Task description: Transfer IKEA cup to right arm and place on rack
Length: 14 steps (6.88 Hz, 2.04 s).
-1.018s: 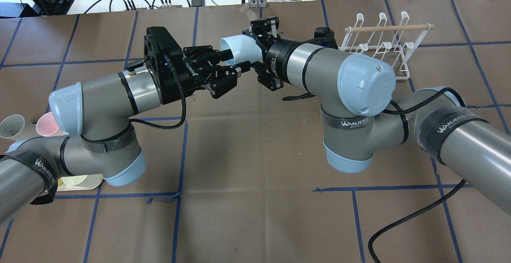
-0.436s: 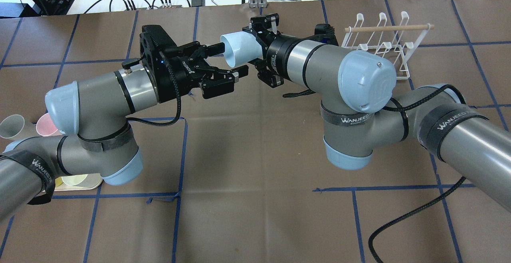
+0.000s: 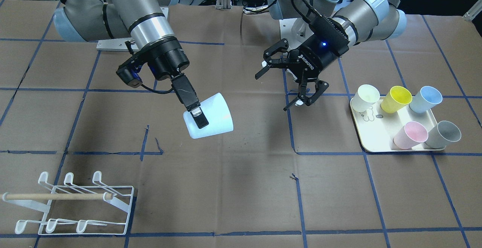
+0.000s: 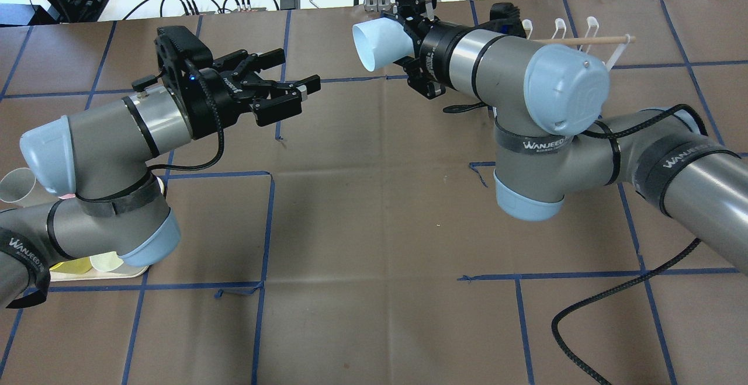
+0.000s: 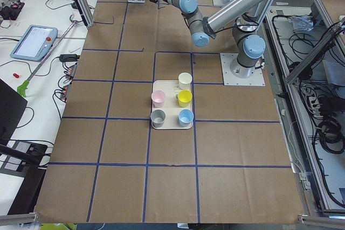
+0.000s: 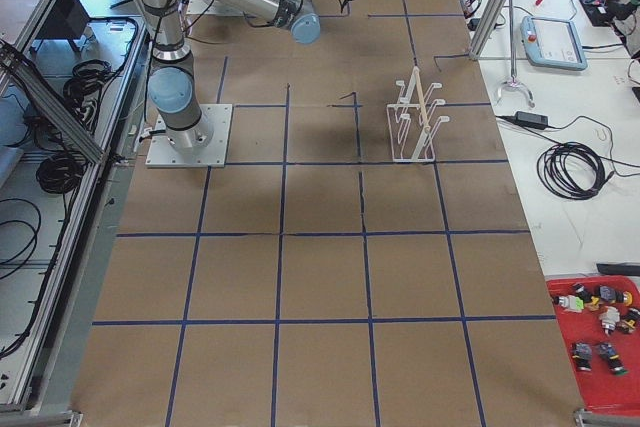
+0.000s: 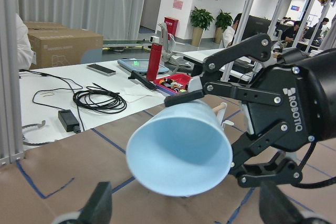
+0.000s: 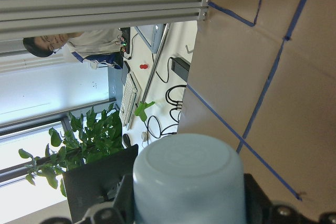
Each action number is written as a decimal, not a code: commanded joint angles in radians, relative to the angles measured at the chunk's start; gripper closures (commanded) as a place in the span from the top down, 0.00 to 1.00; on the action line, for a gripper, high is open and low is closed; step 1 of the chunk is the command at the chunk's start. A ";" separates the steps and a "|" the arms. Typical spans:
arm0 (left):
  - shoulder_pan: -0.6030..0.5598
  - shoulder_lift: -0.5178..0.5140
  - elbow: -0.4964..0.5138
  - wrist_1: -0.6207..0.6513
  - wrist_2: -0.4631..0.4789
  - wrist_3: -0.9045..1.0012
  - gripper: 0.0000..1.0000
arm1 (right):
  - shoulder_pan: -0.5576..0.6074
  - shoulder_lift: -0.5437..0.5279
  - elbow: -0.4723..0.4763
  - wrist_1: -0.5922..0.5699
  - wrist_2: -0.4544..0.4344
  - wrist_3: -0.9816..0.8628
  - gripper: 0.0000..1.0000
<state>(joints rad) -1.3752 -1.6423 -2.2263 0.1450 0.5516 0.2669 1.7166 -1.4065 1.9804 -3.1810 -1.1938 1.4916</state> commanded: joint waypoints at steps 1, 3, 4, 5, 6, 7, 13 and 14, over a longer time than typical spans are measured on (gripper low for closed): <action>0.054 0.004 0.043 -0.126 0.063 -0.003 0.99 | -0.087 0.018 -0.037 0.006 -0.016 -0.223 0.22; 0.038 -0.016 0.220 -0.346 0.358 -0.061 0.99 | -0.118 0.095 -0.099 0.000 -0.160 -0.487 0.16; 0.013 -0.013 0.273 -0.461 0.457 -0.072 0.99 | -0.124 0.119 -0.124 -0.002 -0.202 -0.607 0.16; -0.036 -0.013 0.336 -0.596 0.617 -0.086 0.99 | -0.152 0.142 -0.133 -0.028 -0.264 -0.734 0.15; -0.100 -0.014 0.431 -0.783 0.783 -0.101 0.99 | -0.181 0.156 -0.138 -0.060 -0.297 -0.904 0.15; -0.149 -0.011 0.533 -1.022 0.918 -0.132 0.99 | -0.205 0.165 -0.149 -0.076 -0.299 -1.012 0.14; -0.159 0.118 0.623 -1.684 1.021 -0.170 0.99 | -0.259 0.385 -0.204 -0.395 -0.285 -1.396 0.15; -0.157 0.119 0.625 -1.684 1.015 -0.172 0.99 | -0.259 0.397 -0.195 -0.402 -0.287 -1.407 0.15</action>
<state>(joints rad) -1.5335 -1.5286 -1.6013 -1.5342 1.5732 0.0964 1.4585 -1.0306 1.7831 -3.5726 -1.4802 0.1067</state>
